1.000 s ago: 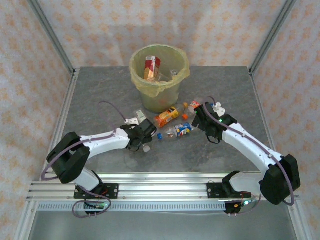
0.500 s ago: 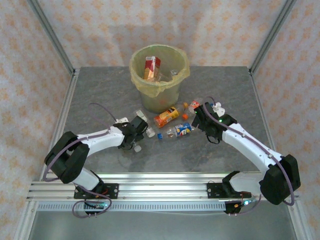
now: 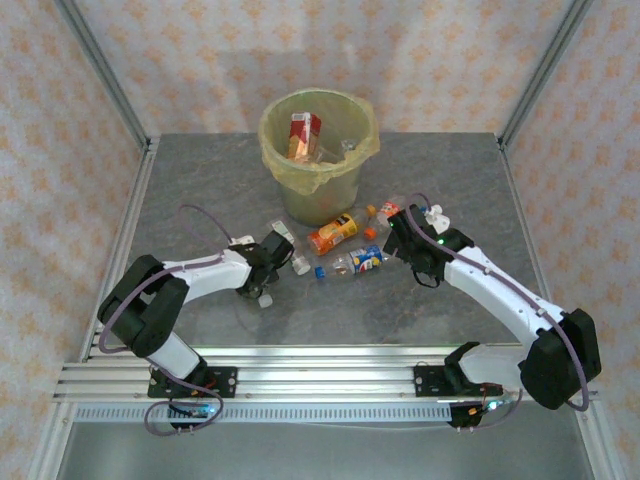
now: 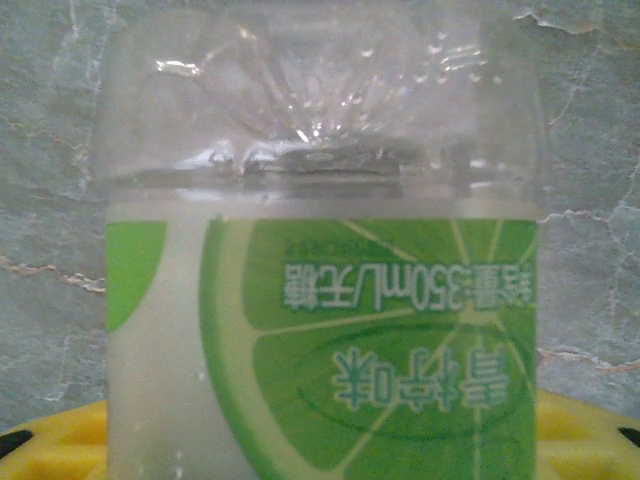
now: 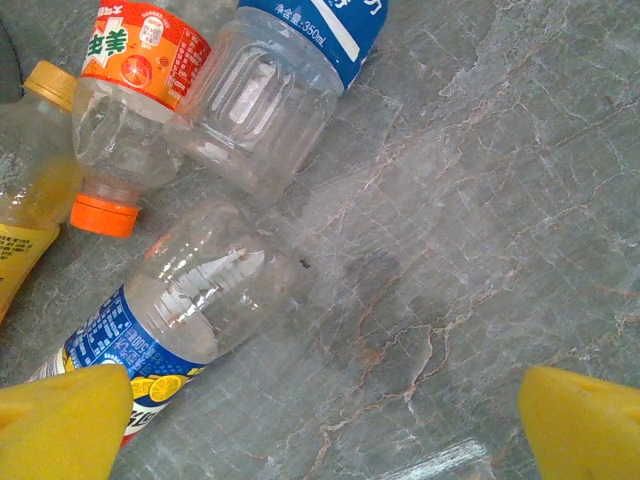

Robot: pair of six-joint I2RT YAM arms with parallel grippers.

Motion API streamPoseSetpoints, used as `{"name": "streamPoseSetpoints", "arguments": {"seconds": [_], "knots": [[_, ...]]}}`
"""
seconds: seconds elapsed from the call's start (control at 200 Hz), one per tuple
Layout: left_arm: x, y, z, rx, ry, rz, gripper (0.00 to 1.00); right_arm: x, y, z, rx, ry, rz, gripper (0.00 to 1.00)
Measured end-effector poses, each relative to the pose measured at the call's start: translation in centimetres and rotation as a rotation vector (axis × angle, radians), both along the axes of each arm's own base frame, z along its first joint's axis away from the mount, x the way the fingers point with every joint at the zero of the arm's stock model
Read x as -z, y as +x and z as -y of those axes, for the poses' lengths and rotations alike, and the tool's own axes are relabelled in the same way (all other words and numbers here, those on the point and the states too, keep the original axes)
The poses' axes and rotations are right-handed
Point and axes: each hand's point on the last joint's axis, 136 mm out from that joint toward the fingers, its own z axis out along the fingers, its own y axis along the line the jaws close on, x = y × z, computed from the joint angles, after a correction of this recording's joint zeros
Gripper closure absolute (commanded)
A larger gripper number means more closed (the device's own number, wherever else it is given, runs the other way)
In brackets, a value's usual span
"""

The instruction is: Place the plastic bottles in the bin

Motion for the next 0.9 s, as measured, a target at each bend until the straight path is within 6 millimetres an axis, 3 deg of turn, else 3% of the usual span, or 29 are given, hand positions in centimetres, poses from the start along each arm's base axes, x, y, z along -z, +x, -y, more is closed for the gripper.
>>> {"name": "streamPoseSetpoints", "arguments": {"seconds": [0.105, 0.21, 0.515, 0.696, 0.901], "knots": [[-0.8, -0.2, -0.6, -0.001, 0.024, 0.008, 0.45, 0.0, 0.0, 0.0, 0.0, 0.0, 0.0, 0.01], [-3.4, 0.1, -1.2, -0.005, 0.046, 0.054, 0.48, 0.0, 0.0, 0.0, 0.0, 0.0, 0.0, 0.01], [-16.3, 2.4, -1.9, 0.026, 0.051, 0.317, 0.49, -0.2, 0.0, 0.0, 0.001, 0.001, 0.008, 0.01], [-23.9, 4.3, -0.4, 0.072, -0.016, 0.468, 0.48, -0.4, 0.0, 0.1, 0.001, 0.005, 0.016, 0.01], [-30.4, 7.1, 2.6, 0.137, -0.13, 0.608, 0.49, -1.7, -0.2, 0.2, 0.006, 0.03, 0.06, 0.01]]}}
